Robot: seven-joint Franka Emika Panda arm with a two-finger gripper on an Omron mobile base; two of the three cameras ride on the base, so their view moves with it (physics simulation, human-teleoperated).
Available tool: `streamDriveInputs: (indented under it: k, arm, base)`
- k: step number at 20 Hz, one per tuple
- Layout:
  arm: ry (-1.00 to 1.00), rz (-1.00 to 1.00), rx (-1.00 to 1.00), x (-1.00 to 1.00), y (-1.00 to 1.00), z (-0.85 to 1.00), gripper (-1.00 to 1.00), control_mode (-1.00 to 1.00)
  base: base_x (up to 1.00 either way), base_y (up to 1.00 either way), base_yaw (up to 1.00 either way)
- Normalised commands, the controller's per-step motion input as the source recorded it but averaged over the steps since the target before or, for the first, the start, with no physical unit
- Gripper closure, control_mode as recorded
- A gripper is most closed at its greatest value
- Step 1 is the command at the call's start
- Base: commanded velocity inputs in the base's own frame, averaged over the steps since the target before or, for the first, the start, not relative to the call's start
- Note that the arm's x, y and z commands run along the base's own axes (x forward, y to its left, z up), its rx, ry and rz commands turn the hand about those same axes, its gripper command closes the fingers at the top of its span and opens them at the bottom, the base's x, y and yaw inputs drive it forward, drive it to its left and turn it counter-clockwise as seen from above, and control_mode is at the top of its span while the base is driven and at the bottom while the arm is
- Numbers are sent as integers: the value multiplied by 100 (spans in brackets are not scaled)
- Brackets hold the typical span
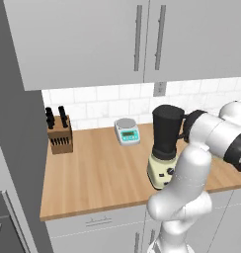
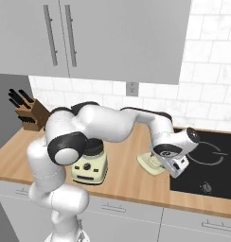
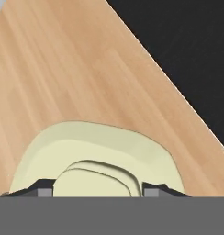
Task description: Close the lid blender by securely placing the lid on top.
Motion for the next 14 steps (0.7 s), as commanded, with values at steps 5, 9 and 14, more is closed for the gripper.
streamDriveInputs:
  k: [5,9,14]
  arm:
    - [-24,0,0,-33,31,85,100,-100]
    - [-20,0,-8,-25,49,74,100,-100]
    - [-14,0,-13,-22,47,95,100,-100]
  base:
    - [0,0,0]
    - [0,0,0]
    - [0,0,0]
